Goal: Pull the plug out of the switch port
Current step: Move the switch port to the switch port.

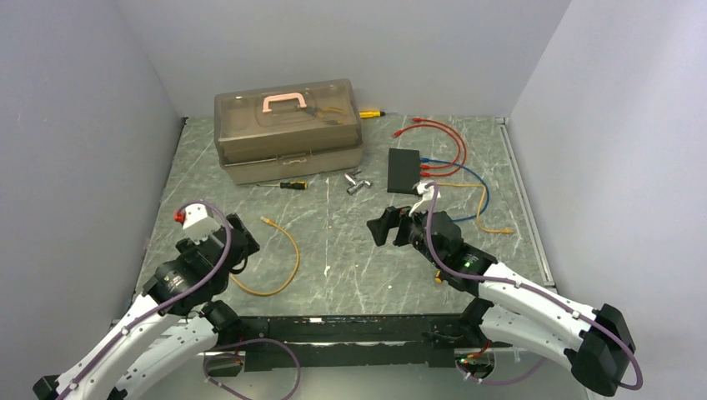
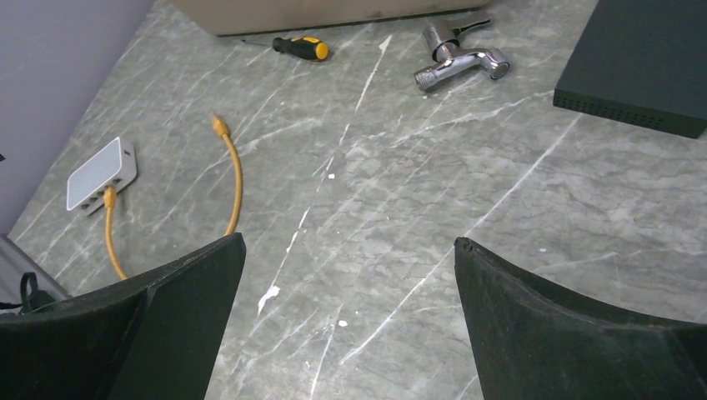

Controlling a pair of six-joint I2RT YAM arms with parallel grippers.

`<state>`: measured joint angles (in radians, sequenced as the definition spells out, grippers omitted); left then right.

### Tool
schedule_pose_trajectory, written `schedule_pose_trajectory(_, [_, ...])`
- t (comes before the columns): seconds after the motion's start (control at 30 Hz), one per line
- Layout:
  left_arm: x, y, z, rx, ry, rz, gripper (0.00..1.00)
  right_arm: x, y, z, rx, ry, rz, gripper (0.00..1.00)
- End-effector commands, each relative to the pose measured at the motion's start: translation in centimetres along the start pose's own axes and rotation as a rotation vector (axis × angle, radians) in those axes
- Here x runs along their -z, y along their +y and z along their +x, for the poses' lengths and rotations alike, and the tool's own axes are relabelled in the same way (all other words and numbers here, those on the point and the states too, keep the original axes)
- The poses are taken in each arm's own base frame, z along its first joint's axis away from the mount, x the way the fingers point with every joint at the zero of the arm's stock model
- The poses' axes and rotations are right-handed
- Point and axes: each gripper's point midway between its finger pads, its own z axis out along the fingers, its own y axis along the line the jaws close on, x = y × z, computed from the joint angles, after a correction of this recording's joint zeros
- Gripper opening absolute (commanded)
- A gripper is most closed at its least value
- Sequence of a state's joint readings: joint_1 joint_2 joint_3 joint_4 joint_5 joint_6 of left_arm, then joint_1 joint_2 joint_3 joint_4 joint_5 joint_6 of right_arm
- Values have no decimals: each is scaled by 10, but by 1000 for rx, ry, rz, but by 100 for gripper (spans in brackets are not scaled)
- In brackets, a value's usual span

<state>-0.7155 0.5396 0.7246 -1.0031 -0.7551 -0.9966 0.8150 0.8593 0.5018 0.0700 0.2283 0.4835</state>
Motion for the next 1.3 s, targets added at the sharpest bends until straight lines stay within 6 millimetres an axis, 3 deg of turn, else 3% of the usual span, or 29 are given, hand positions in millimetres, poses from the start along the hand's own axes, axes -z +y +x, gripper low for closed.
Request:
schedule_pose_trajectory(0.0, [11, 25, -11, 60, -11, -97, 99, 1, 22, -22, -2, -58, -88, 100])
schedule_pose_trajectory(0.13, [6, 33, -16, 114, -31, -123, 99, 0, 27, -20, -9, -50, -114, 100])
schedule_pose_trajectory(0.37, [-37, 35, 5, 141, 171, -225, 99, 1, 39, -17, -34, -22, -168, 100])
schedule_pose_trajectory(0.57, [-50, 77, 5, 277, 198, -414, 99, 6, 37, -13, -37, -8, -173, 100])
schedule_pose_trajectory(0.8, [-75, 102, 3, 408, 235, -456, 99, 7, 38, -6, -47, 10, -187, 100])
schedule_pose_trajectory(0.97, [-86, 118, 0, 483, 255, -473, 99, 10, 37, -6, -63, -9, -197, 100])
schedule_pose_trajectory(1.27, [-93, 132, 13, 585, 261, -467, 99, 10, 33, 0, -52, -1, -187, 100])
